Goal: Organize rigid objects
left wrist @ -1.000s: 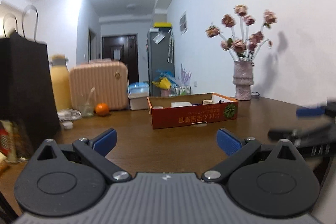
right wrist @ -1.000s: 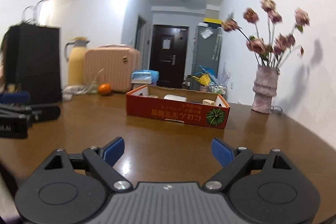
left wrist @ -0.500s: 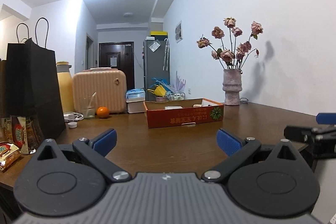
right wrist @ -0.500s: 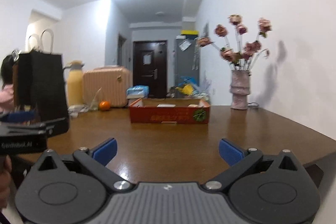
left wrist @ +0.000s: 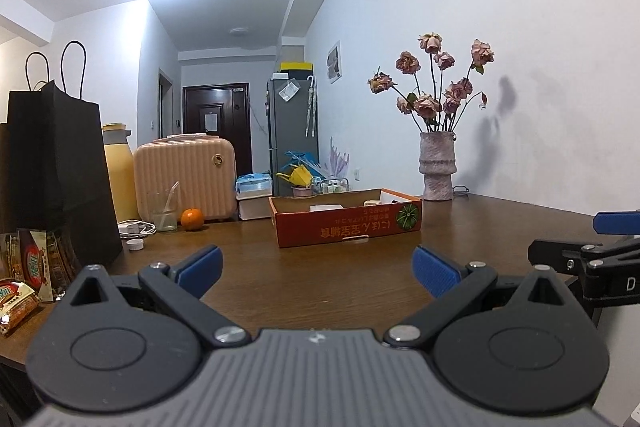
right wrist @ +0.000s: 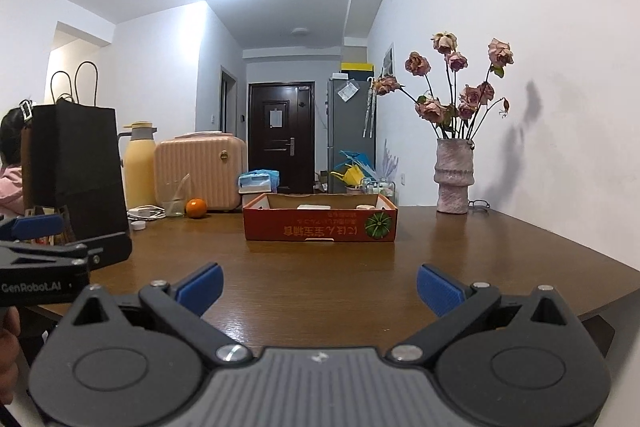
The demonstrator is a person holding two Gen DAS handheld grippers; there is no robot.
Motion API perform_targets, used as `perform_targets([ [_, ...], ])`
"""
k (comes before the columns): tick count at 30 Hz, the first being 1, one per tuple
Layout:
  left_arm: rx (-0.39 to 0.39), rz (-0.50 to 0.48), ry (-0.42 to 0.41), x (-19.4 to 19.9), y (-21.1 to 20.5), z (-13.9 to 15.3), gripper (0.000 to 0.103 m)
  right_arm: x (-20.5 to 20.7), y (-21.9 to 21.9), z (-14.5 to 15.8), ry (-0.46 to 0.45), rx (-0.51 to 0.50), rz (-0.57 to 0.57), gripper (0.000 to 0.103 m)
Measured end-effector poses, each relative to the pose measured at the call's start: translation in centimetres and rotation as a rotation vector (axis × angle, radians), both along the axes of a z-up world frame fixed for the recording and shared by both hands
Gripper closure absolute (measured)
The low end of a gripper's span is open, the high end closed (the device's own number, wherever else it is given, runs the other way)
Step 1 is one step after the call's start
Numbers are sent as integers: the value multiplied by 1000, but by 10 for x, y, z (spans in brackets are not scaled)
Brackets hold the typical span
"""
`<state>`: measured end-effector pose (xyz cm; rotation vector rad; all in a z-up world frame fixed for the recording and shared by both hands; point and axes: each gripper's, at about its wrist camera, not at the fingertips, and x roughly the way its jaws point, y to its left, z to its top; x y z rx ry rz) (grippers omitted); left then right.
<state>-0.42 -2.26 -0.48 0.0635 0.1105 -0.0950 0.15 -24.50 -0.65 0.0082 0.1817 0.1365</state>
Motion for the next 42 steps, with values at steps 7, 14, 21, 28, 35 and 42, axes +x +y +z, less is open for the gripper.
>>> perform_targets([
  [7,4,-4,3,0,0,0,0,1,1,-2,16,4,-15,0],
  [14,3,-5,4,1,0,0,0,2,1,-4,20,8,-13,0],
  [21,5,-7,5,1,0,-1,0,3,-1,-4,29,16,-14,0],
  [28,5,-7,6,1,0,-1,0,3,-1,-5,34,16,-18,0],
  [35,8,-9,3,1,0,-2,0,2,-3,-5,33,19,-15,0],
  [42,14,-16,5,1,0,-3,0,1,-2,-4,34,20,-11,0],
])
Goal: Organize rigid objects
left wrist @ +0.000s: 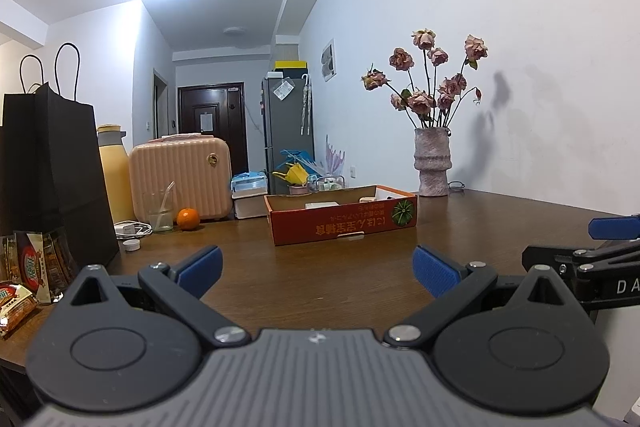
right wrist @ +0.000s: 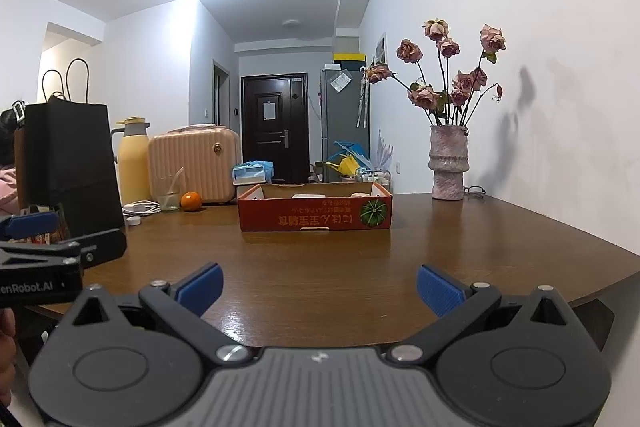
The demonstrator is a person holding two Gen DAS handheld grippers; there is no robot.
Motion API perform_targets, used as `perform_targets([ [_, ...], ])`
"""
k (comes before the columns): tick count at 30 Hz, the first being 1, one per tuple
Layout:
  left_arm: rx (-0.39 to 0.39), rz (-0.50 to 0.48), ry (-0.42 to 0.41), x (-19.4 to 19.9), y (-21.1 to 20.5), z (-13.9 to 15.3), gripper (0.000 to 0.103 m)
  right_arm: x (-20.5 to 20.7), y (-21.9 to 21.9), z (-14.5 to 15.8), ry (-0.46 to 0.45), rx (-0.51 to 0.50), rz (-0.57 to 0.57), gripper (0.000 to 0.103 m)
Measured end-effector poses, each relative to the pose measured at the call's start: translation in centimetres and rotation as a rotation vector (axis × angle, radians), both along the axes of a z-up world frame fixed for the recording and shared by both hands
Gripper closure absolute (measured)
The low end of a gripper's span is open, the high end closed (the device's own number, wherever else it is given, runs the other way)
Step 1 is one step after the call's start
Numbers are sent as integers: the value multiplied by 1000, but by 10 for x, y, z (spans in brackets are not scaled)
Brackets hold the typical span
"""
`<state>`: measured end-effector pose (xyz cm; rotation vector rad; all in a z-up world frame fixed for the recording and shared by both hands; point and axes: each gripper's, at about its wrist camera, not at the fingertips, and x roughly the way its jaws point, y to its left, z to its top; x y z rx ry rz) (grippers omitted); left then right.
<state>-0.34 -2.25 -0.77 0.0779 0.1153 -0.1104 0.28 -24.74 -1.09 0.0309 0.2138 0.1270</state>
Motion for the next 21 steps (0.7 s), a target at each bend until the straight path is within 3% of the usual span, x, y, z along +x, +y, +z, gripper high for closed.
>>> perform_targets([
  [21,1,-5,3,2,0,1,0,-1,1,-2,-3,-2,-3,0],
])
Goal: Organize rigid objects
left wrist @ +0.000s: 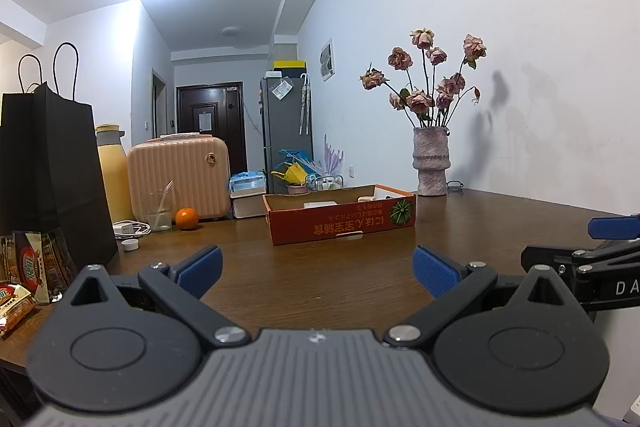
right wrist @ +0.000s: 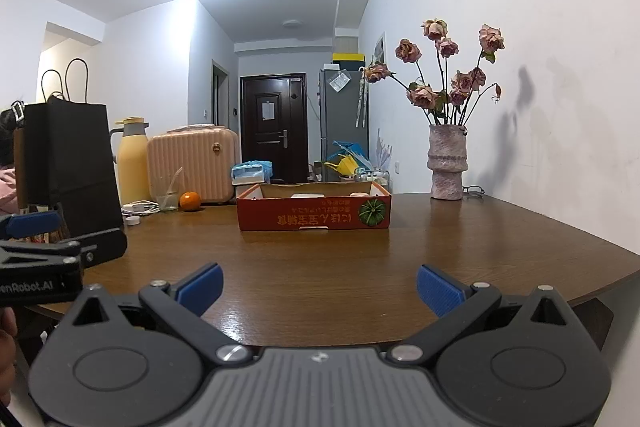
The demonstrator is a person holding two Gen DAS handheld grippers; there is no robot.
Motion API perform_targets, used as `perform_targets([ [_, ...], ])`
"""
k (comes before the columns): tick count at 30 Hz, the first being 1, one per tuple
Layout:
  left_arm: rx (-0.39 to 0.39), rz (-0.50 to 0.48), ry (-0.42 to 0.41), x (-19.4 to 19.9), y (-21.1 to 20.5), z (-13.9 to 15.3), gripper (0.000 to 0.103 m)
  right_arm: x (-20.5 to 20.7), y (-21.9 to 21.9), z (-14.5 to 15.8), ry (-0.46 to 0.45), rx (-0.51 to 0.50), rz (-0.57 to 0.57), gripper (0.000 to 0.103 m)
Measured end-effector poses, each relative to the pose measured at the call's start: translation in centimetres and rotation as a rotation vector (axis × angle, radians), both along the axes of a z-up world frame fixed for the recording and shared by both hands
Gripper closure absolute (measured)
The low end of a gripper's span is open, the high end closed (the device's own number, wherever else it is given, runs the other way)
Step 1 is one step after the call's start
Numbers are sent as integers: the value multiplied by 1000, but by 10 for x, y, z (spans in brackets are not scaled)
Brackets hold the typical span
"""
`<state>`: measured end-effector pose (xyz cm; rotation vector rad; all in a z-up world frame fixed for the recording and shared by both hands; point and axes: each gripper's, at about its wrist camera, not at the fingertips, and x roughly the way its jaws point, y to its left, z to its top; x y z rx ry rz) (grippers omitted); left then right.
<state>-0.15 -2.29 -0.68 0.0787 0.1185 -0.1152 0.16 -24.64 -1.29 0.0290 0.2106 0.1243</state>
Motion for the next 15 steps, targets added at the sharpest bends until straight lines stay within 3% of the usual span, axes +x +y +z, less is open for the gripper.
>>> perform_targets([
  [15,1,5,3,0,-1,0,0,1,-1,-2,4,-2,-4,0],
])
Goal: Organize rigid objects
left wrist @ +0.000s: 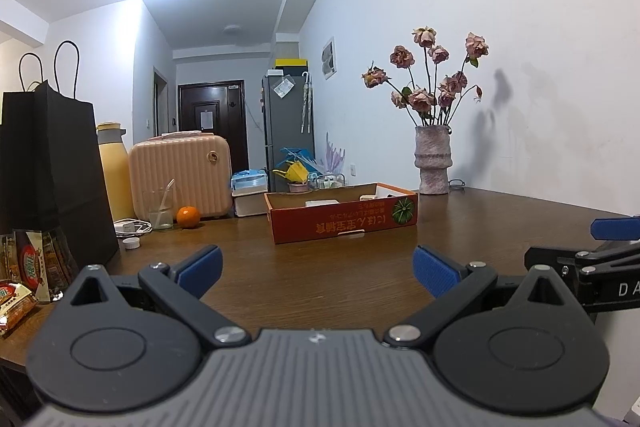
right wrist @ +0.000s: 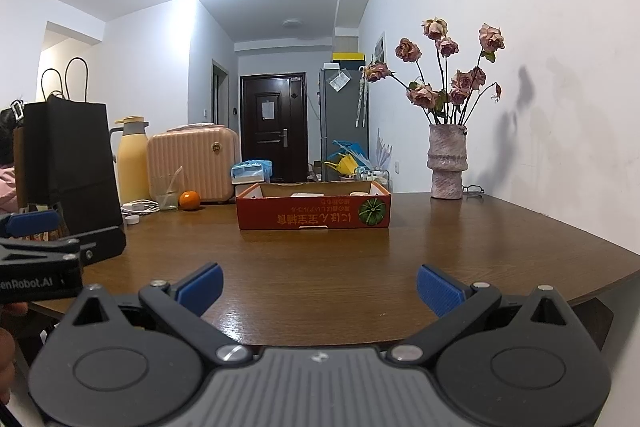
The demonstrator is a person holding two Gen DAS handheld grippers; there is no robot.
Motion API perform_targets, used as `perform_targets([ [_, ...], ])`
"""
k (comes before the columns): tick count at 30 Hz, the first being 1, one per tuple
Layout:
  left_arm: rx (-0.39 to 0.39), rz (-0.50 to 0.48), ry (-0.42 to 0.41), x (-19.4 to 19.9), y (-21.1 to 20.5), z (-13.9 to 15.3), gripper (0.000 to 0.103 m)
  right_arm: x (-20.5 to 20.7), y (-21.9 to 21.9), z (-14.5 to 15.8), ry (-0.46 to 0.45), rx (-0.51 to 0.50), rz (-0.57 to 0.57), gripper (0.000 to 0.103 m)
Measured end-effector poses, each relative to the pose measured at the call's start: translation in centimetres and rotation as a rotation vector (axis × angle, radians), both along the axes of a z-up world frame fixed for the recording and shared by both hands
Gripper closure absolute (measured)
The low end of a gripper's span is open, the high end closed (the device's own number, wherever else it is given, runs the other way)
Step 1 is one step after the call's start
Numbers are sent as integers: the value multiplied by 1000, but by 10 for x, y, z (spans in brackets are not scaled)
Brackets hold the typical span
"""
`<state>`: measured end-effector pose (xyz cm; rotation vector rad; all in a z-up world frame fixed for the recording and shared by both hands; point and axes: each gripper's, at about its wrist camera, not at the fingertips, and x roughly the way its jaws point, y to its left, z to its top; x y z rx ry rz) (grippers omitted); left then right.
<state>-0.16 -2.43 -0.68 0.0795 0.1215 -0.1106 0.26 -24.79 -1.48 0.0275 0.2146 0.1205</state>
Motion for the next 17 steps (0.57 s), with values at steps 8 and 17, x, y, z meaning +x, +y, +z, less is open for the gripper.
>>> perform_targets([
  [8,3,1,-4,1,0,0,0,1,1,1,-1,2,-4,0],
  [17,4,-13,-1,0,-2,0,0,2,1,0,2,3,-5,0],
])
